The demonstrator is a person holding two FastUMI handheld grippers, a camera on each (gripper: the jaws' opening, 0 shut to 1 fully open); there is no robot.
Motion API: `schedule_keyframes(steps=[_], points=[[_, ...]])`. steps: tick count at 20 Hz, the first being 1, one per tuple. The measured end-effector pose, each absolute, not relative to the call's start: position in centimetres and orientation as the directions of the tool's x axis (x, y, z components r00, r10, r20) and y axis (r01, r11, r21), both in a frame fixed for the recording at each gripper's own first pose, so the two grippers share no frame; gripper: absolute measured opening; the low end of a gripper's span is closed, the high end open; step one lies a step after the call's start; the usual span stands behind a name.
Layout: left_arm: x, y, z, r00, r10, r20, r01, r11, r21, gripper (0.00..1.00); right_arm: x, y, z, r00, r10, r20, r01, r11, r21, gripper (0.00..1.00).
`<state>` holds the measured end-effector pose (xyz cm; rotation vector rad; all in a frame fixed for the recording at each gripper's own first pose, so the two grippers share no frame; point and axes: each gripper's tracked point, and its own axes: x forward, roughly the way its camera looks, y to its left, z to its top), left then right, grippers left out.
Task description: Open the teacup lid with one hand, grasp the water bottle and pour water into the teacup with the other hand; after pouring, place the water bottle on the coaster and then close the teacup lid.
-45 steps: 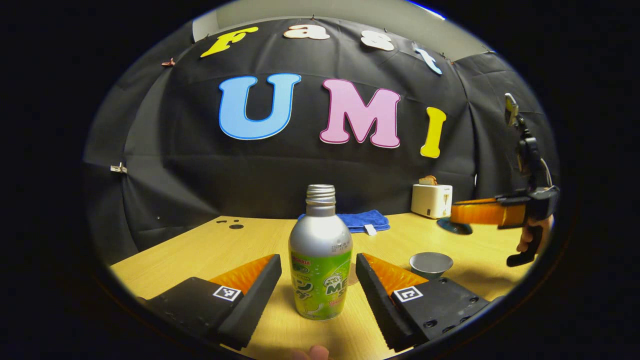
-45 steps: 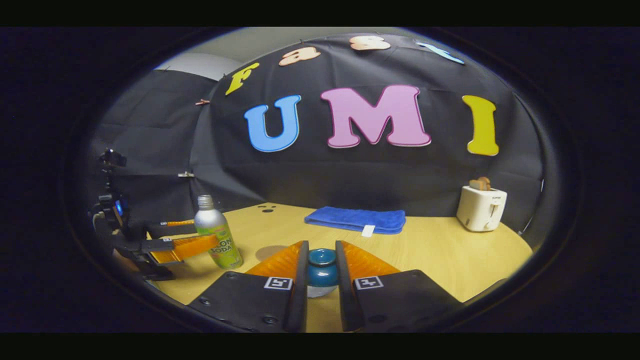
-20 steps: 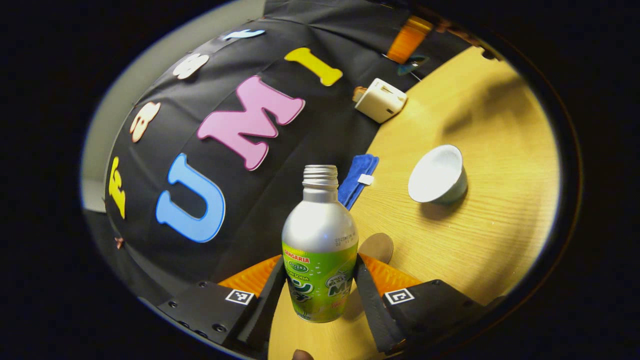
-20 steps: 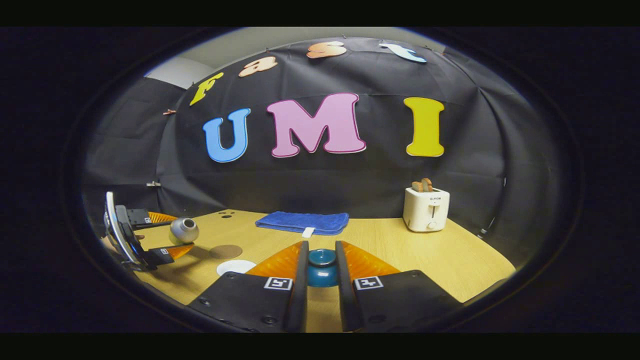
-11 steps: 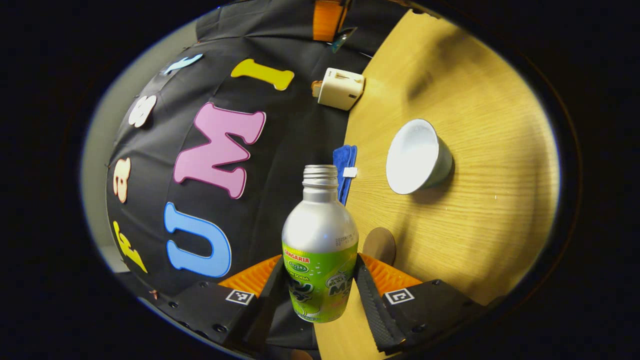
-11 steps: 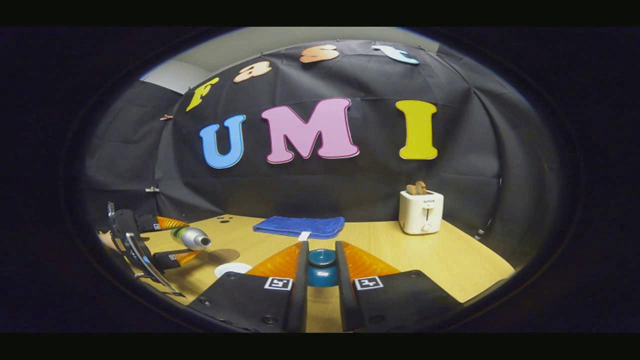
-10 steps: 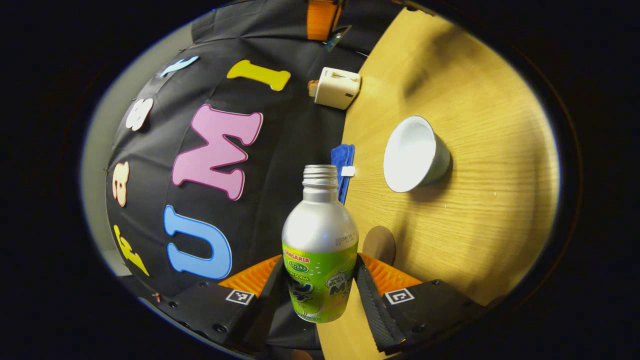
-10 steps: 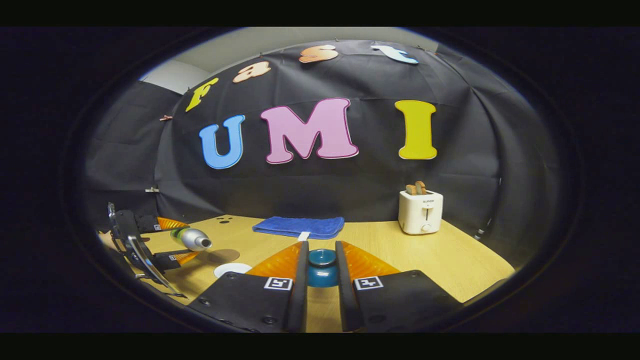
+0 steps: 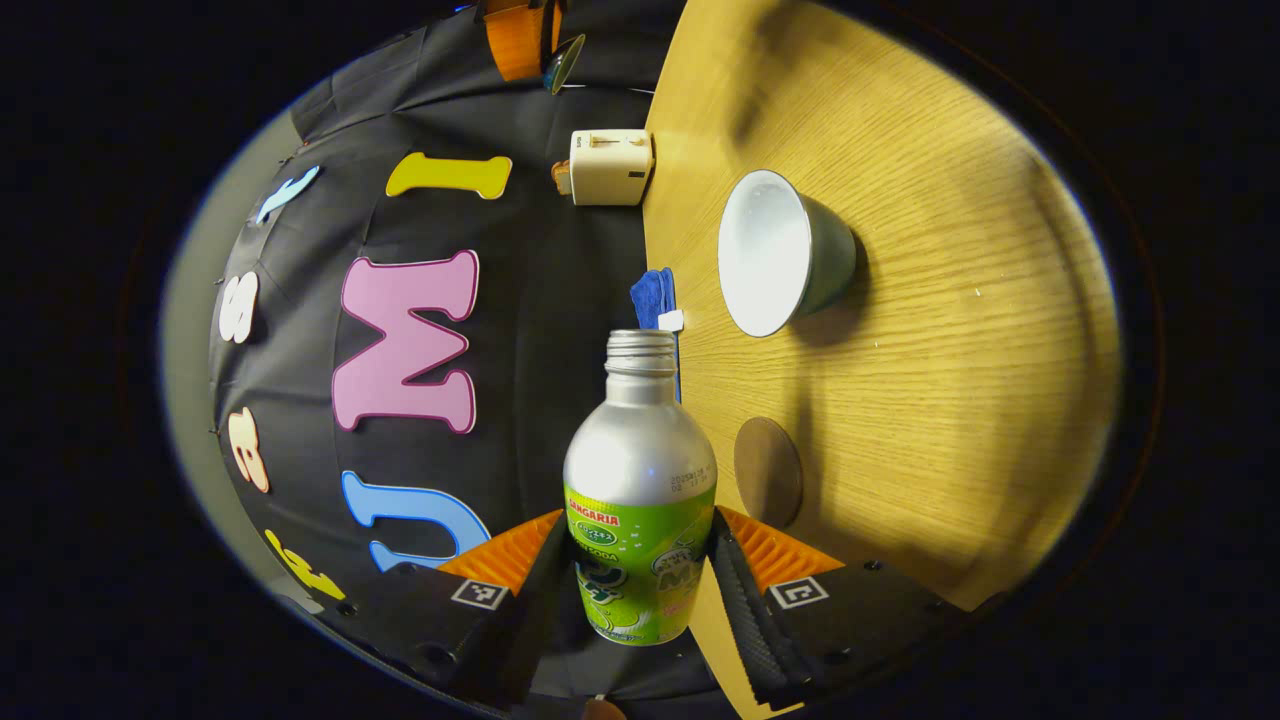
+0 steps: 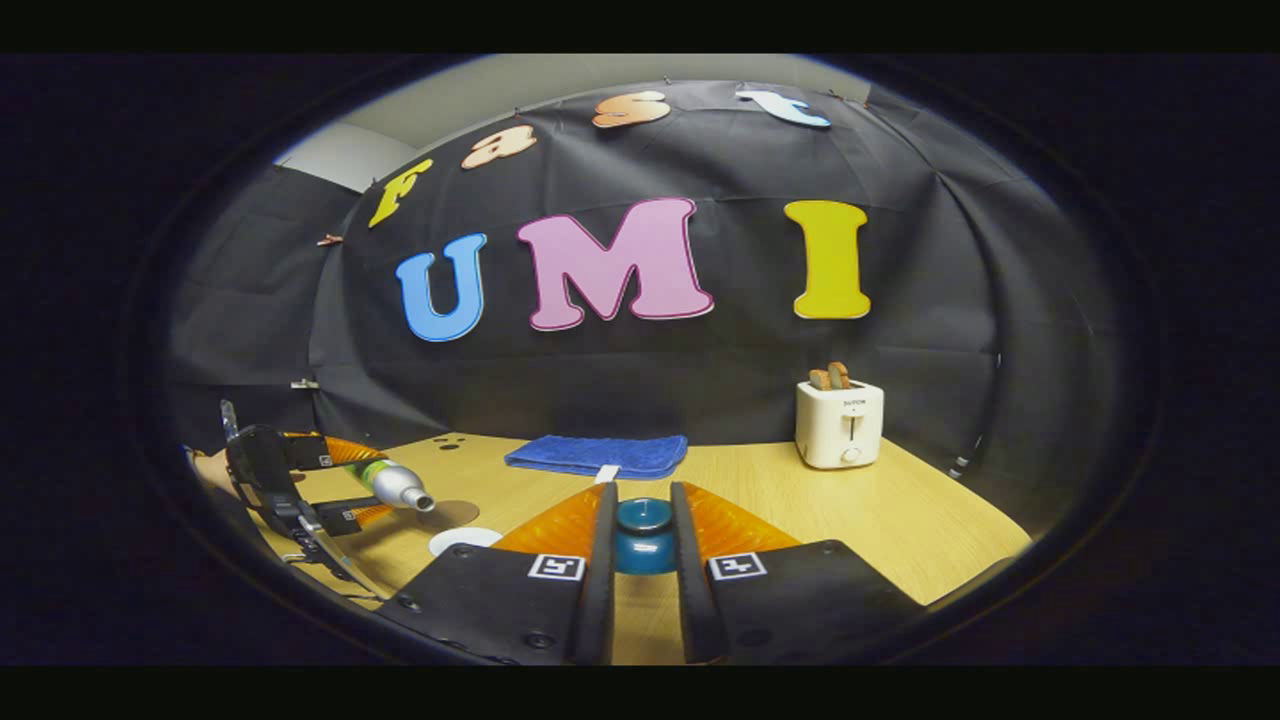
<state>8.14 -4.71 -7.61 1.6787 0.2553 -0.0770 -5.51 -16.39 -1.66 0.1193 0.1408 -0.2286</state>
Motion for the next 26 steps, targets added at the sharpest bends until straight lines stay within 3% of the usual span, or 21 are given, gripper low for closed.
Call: schedule_keyframes(steps=[2, 3, 4, 15, 16, 17, 24, 25, 26], points=[[8.3, -5.0, -7.4, 0.974, 0.116, -0.197, 0.212, -0.14, 0.967, 0.79, -5.6, -16.4, -1.4, 0.965, -0.216, -0.149, 0.232, 0.967, 0.101, 0.3], [8.4, -5.2, -7.4, 0.974, 0.112, -0.196, 0.212, -0.162, 0.964, 0.79, -5.6, -16.4, -1.5, 0.964, -0.218, -0.15, 0.234, 0.967, 0.101, 0.25], [8.6, -5.2, -7.4, 0.975, 0.108, -0.194, 0.211, -0.183, 0.96, 0.8, -5.5, -16.5, -1.6, 0.964, -0.219, -0.151, 0.235, 0.966, 0.103, 0.3], [9.4, -5.7, -6.3, 0.978, 0.103, -0.181, 0.206, -0.331, 0.921, 0.8, -5.8, -16.6, -1.3, 0.965, -0.218, -0.148, 0.235, 0.966, 0.111, 0.3], [9.5, -5.8, -6.2, 0.979, 0.102, -0.179, 0.203, -0.342, 0.918, 0.79, -5.7, -16.6, -1.3, 0.965, -0.217, -0.148, 0.235, 0.966, 0.111, 0.35], [9.4, -5.8, -6.1, 0.979, 0.1, -0.176, 0.2, -0.35, 0.915, 0.79, -5.8, -16.6, -1.2, 0.965, -0.217, -0.146, 0.234, 0.966, 0.111, 0.3], [9.7, -6.2, -5.5, 0.982, 0.091, -0.164, 0.187, -0.415, 0.891, 0.79, -6.0, -16.9, -1.0, 0.966, -0.22, -0.139, 0.236, 0.964, 0.118, 0.3], [9.8, -6.2, -5.2, 0.983, 0.089, -0.159, 0.182, -0.427, 0.886, 0.8, -6.0, -16.9, -0.9, 0.966, -0.219, -0.139, 0.236, 0.965, 0.118, 0.25], [10.0, -6.3, -5.0, 0.984, 0.086, -0.155, 0.177, -0.435, 0.883, 0.8, -6.0, -16.9, -1.0, 0.966, -0.218, -0.139, 0.235, 0.965, 0.119, 0.3]])
